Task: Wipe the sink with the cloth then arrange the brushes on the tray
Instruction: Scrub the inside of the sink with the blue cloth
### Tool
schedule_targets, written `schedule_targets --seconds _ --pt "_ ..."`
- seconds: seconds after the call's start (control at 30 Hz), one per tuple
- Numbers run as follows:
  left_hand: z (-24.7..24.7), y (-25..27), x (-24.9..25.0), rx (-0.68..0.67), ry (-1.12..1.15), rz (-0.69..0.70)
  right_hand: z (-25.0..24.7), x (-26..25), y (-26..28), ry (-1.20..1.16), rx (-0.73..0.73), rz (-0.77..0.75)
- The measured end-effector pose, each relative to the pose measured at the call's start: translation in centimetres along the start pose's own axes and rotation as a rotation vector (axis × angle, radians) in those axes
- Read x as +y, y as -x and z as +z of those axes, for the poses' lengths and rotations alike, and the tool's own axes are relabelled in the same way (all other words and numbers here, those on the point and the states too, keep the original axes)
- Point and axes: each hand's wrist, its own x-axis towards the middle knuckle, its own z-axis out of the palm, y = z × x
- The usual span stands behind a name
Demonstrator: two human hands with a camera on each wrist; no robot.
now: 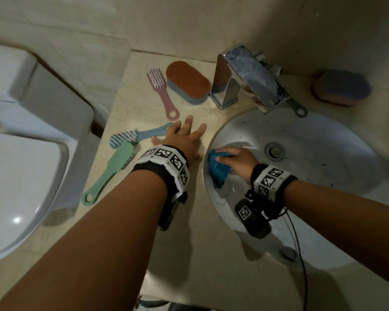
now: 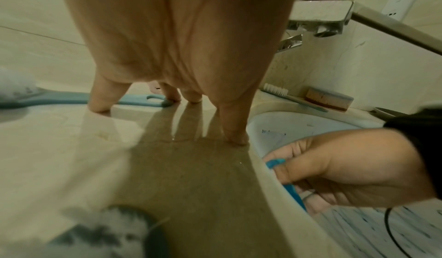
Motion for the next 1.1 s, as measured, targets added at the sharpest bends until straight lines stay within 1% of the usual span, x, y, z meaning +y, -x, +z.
schedule_targets --seconds 0.13,0.2,0.27,0.37,0.43,0.5,0.53,0.63,0.73,0.8,0.9,0.93,0.97,1.0,1.1 --pt "0.0 0.1 0.0 0.006 -0.002 0.003 0.0 1.3 1.4 0.195 -0.142 0.01" --pt "0.0 0.1 0.1 0.007 0.004 0.004 0.8 2.2 2.0 0.216 -0.159 -0.002" --pt "0.1 0.0 0.0 0.01 0.009 0.004 1.3 2.5 1.8 0.16 -0.073 -0.027" --pt "0.3 -0.4 -0.2 0.02 0.017 0.003 1.4 1.2 0.1 0.007 0.089 -0.019" --pt "0.5 -0.6 -0.3 0.026 0.016 0.001 0.9 0.2 -1.0 -0.01 0.119 -0.053" --pt "0.5 -0.6 -0.3 0.029 0.007 0.009 0.6 -0.1 -0.8 0.04 0.093 -0.094" --pt "0.5 -0.6 -0.3 0.032 0.006 0.01 0.6 0.0 -0.2 0.102 0.066 -0.106" --pt "0.5 -0.6 -0.3 0.033 0.006 0.01 1.1 1.5 2.4 0.295 -0.063 -0.127" --pt "0.5 -0.6 -0.3 0.033 -0.009 0.01 1.1 2.4 3.7 0.367 -0.124 -0.158" --pt "0.4 -0.6 -0.3 0.027 -0.011 0.002 0.9 1.8 2.7 0.374 -0.098 -0.171" --pt "0.3 -0.6 -0.2 0.018 -0.009 -0.002 1.0 0.9 0.6 0.28 0.05 -0.129" --pt "0.3 -0.6 -0.2 0.018 -0.012 -0.001 1.0 0.8 0.2 0.266 0.082 -0.111" --pt "0.3 -0.6 -0.2 0.018 -0.013 0.0 0.9 0.9 0.3 0.276 0.081 -0.105" --pt "0.3 -0.6 -0.2 0.019 -0.015 0.002 0.9 1.0 0.7 0.306 0.051 -0.121" --pt "0.4 -0.7 -0.3 0.025 -0.02 0.005 0.9 1.5 3.0 0.432 -0.119 -0.163"
